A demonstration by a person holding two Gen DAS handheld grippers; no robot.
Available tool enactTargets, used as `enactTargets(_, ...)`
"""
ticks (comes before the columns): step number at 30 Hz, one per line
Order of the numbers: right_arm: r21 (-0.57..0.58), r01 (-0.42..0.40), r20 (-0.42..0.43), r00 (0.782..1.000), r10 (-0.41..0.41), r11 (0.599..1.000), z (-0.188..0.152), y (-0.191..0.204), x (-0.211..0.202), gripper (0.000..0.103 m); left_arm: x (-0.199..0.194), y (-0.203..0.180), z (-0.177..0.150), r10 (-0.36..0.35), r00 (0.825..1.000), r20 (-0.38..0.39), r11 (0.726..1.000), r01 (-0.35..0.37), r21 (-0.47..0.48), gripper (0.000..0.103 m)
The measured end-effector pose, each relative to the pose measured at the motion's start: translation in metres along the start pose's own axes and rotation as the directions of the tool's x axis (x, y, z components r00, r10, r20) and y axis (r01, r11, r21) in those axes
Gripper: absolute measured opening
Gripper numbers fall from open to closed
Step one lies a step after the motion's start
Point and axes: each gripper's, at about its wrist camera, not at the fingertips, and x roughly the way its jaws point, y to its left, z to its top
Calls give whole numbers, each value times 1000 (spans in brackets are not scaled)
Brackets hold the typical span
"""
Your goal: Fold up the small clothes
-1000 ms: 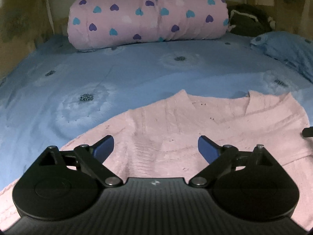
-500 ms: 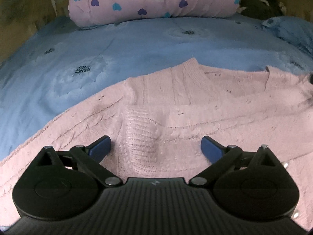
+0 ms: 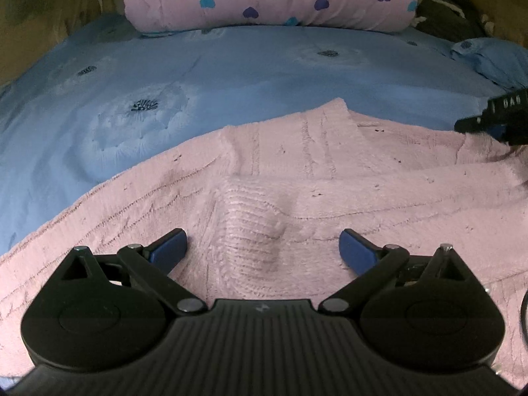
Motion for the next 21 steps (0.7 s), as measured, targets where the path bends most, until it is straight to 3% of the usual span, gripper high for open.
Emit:
enactTargets(3,-95,1,-6,1000,-2,995,-9,9,-1,35,0,-2,-1,9,1000,5,1000,-9,10,101)
enactTargets(4,-134,8,-11,1000,-10,991,-11,13,-2,31,0,-3,-1,11,1000,6,1000,-11,12,101)
enactTargets(5,-163,11,-18,1000,-14,987,-12,15,-4,15,1,-3,-1,11,1000,6,1000,-11,11,101)
enactTargets(7,-218,11,-16,1000,-15,976,-15,23,-10,12,1,-2,-1,10,1000,4,1000,-10,6,101)
enactTargets(9,-305,46,67,997,-27,951,-20,33,-22,11,2,-2,-1,10,1000,3,1000,-10,0,102)
enactTargets(11,-421,156,216,974,-68,894,-29,49,-32,11,2,-2,-1,13,1000,3,1000,-13,-2,102)
enactTargets(13,-449,216,262,960,-104,867,-30,55,-25,11,2,-3,-2,17,1000,4,1000,-17,0,102)
enactTargets(17,-436,274,198,958,-205,857,-27,51,9,17,4,-3,-2,16,1000,7,1000,-16,-2,103)
enactTargets(20,-412,326,236,940,-245,851,-26,52,13,41,6,-2,-4,14,1000,15,1000,-14,0,103)
enactTargets(21,-398,334,251,936,-248,854,-26,52,7,44,6,-2,-5,14,1000,16,1000,-14,1,103)
